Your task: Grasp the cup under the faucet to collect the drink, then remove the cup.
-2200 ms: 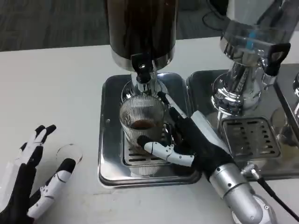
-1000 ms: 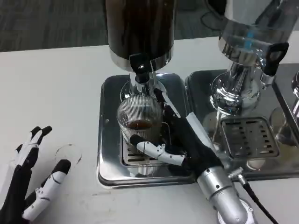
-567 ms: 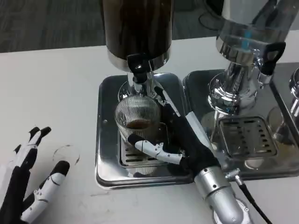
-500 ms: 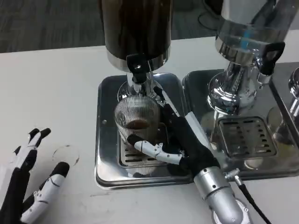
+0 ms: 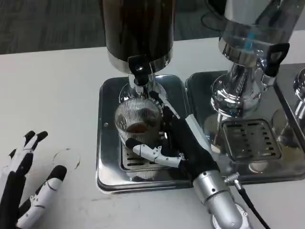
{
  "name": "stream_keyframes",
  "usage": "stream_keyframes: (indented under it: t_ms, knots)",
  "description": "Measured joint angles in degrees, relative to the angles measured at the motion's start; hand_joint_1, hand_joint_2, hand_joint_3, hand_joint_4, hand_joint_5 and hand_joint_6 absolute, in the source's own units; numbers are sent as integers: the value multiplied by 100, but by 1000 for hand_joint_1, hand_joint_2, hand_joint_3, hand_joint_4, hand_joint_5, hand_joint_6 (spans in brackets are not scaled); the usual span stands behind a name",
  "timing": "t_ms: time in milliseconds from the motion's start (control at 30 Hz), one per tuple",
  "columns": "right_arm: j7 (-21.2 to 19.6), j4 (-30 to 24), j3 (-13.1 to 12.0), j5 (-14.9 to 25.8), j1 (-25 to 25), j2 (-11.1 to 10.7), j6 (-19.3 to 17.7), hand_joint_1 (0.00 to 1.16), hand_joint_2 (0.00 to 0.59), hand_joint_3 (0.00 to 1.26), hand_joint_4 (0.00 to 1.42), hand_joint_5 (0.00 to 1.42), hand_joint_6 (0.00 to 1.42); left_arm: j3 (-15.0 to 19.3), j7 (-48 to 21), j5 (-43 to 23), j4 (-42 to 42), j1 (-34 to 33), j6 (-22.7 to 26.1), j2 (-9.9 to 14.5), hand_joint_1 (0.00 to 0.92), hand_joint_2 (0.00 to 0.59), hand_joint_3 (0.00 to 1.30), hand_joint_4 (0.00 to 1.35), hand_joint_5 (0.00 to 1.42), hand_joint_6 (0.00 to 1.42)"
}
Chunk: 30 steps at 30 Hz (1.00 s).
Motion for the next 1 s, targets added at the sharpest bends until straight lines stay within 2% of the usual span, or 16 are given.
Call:
stream_keyframes:
  t_ms: [433,600,767,1000]
  knots:
    - [-155,286,-114,33,-151,157,-129,860,170,242,362,467,583,50,0,0,-73,61,10,-1,0,214,141,0,58,0]
    - [-410,372,-98,-66,-155,221,-191,887,174,273,380,501,624,57,-1,0,-97,143,12,-1,0,214,142,0,58,0]
    - [-480,452,-111,-64,-156,237,-290,900,176,295,416,550,707,64,-4,-1,-150,146,40,-1,0,214,142,0,58,0]
    - [-624,493,-114,-88,-155,255,-385,921,181,323,456,667,980,65,-17,-2,-151,147,52,0,0,214,142,0,58,0]
